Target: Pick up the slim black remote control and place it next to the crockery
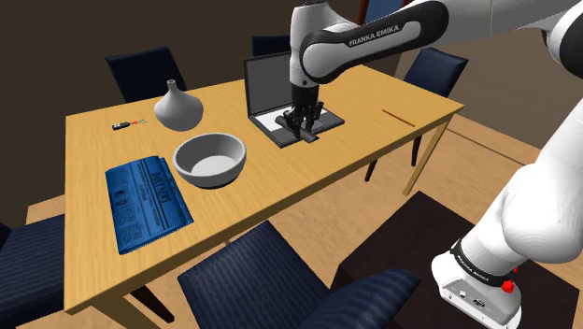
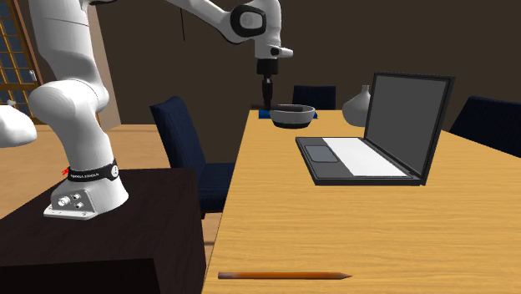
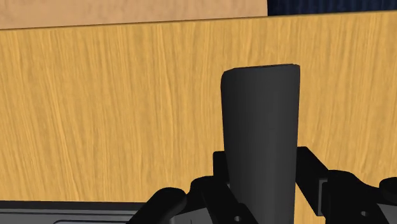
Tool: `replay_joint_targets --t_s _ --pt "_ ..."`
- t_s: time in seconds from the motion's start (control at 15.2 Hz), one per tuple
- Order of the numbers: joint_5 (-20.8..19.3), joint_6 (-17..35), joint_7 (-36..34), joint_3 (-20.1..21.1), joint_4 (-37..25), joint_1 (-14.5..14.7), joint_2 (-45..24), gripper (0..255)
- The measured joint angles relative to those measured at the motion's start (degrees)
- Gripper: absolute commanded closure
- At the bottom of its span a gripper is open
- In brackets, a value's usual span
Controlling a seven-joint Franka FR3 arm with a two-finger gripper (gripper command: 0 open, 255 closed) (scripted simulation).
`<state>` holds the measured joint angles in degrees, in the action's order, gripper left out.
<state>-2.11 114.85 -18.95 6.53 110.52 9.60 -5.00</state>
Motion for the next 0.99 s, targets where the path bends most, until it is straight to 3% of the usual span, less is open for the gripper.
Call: replay_joint_targets --t_s 0.99 --pt "-0.85 10.71 -0.79 -0.10 6.28 0.11 -4.51 255"
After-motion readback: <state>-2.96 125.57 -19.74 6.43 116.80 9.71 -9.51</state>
